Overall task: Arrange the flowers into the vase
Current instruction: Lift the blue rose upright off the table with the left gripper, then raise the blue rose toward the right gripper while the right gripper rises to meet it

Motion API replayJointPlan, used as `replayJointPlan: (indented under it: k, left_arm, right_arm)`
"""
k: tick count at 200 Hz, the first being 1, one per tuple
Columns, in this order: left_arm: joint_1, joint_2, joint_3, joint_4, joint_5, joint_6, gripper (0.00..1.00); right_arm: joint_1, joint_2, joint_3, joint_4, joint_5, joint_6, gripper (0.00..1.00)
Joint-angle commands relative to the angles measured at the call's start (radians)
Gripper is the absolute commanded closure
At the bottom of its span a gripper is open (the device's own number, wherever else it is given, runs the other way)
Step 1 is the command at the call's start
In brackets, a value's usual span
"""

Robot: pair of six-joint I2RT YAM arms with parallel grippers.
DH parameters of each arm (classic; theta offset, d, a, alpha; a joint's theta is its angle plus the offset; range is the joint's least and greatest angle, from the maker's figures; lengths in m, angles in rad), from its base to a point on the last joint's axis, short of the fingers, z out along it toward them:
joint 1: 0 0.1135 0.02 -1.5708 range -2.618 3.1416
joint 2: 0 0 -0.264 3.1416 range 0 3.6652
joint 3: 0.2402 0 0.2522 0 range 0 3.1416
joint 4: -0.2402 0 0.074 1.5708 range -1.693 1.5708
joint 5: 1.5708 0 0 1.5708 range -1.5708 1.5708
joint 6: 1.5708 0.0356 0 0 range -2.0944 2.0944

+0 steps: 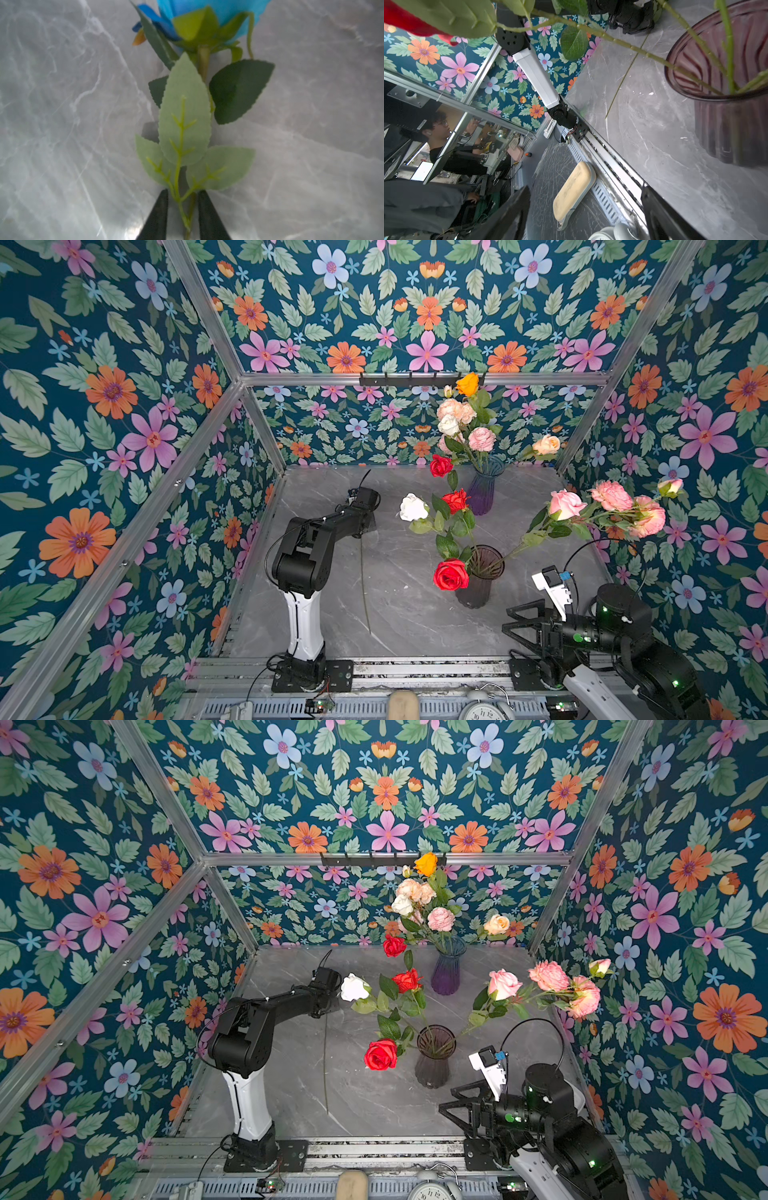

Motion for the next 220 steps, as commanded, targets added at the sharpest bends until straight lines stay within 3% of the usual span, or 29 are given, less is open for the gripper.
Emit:
replayJointPlan:
  k: [1, 7, 28, 50, 82, 116, 139, 159, 175, 190, 220]
  left_arm:
    - [0.014, 0.022, 0.003, -0.049, 0.092, 0.010, 0.94]
    - [0.017, 0.023, 0.001, -0.044, 0.106, 0.010, 1.00]
    - [0.027, -0.022, -0.034, 0.001, 0.135, 0.011, 1.00]
    - [0.026, -0.166, -0.106, 0.076, 0.147, 0.013, 1.00]
    - [0.027, -0.524, -0.258, 0.238, 0.228, 0.046, 1.00]
    - [0.023, -0.963, -0.377, 0.401, 0.329, 0.084, 1.00]
    - [0.021, -1.227, -0.412, 0.531, 0.427, 0.121, 1.00]
    - [0.021, -1.318, -0.338, 0.559, 0.548, 0.106, 1.00]
    - [0.022, -1.307, -0.260, 0.612, 0.711, 0.028, 1.00]
    - [0.020, -1.274, -0.242, 0.792, 0.856, -0.151, 1.00]
    - [0.004, -1.181, -0.277, 1.256, 0.915, -0.529, 1.00]
  right_arm:
    - [0.001, 0.000, 0.012, -0.018, -0.035, -0.032, 0.15]
    - [0.001, 0.000, 0.014, -0.015, -0.033, -0.032, 0.15]
    - [0.000, 0.004, 0.026, -0.010, -0.018, -0.030, 0.15]
    - [0.001, 0.037, 0.059, -0.011, -0.036, -0.060, 0.15]
    - [0.002, 0.123, 0.141, -0.001, -0.177, -0.131, 0.15]
    - [0.001, 0.184, 0.183, 0.098, -0.326, -0.127, 0.16]
    - [0.001, 0.226, 0.229, 0.168, -0.336, -0.105, 0.16]
    - [0.001, 0.271, 0.276, 0.210, -0.303, -0.090, 0.16]
    - [0.001, 0.308, 0.304, 0.263, -0.274, -0.058, 0.17]
    - [0.001, 0.345, 0.331, 0.344, -0.265, -0.009, 0.19]
    - [0.001, 0.407, 0.371, 0.656, -0.378, 0.117, 0.21]
